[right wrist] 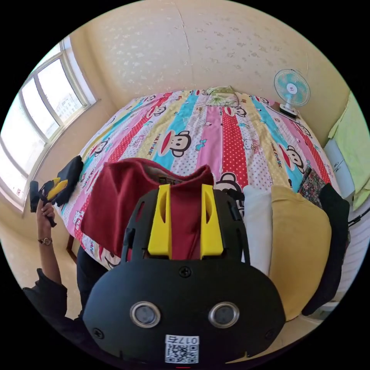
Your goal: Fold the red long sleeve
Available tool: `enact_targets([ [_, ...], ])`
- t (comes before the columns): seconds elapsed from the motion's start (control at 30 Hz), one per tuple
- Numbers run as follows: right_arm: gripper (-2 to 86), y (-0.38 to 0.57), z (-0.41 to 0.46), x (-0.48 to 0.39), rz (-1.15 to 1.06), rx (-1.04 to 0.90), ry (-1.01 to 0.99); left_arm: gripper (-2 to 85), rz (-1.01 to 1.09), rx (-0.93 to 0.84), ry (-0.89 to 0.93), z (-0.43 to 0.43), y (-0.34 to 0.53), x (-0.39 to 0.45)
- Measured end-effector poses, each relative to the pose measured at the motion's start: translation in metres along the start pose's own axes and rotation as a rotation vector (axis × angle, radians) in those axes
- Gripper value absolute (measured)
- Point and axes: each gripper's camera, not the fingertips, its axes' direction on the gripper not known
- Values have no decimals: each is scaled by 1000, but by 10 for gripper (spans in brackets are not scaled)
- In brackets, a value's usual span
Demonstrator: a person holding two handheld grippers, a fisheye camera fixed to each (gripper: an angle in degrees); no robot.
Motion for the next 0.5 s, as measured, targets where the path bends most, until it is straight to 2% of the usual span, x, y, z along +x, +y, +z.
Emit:
enact_targets([
  [0.07,111,31,24,-12,-31,-80,63,113,-8,-82,-79,19,35,-8],
  [0.17,125,74,51,-7,15,-196,44,126,-64,-174,-78,47,78,-25],
  [0.27,117,110,56,8,124,-226,-34,114,-66,-194,26,70,99,-32],
  [0.3,111,114,56,10,138,-224,-65,84,-67,-201,38,73,101,-32],
  [0.33,88,120,56,14,148,-223,-146,25,-77,-208,38,74,103,-32],
  [0.37,53,122,51,16,123,-229,-265,19,-103,-179,39,65,107,-30],
  [0.5,39,130,21,1,88,-213,-172,17,-113,-144,-50,37,131,-27],
])
